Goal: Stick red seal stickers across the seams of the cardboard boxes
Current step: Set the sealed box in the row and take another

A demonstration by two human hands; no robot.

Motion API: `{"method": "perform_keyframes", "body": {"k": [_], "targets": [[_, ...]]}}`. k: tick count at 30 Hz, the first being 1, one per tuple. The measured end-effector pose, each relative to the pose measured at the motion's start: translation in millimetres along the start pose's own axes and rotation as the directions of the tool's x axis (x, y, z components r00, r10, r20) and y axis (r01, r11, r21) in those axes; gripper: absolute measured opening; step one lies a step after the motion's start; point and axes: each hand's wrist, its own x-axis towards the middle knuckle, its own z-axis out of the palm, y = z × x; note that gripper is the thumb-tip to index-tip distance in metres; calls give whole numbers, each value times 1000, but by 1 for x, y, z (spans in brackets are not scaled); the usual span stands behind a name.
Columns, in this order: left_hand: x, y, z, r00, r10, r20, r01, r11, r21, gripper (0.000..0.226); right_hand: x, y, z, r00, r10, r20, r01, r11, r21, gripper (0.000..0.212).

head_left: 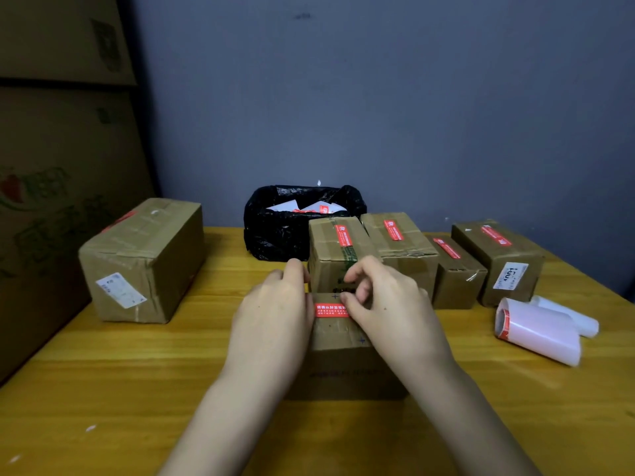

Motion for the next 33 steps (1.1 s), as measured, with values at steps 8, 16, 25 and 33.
{"method": "perform_keyframes", "body": {"k": [8,16,25,33], "targets": [[5,1,4,1000,5,16,-6,998,56,19,2,-2,3,999,-37,17,38,995,-89,16],[10,-5,2,999,7,51,-10,998,62,19,5,-4,2,997,-66,47,72,990,-125,16],[8,-11,2,999,-26,32,26,1000,-1,19,5,-7,0,997,-68,38,74,981,-178,16],[5,-13,1,1000,-19,18,19,1000,-1,14,3,-6,-5,1000,-24,9,25,952,-306,26]]}}
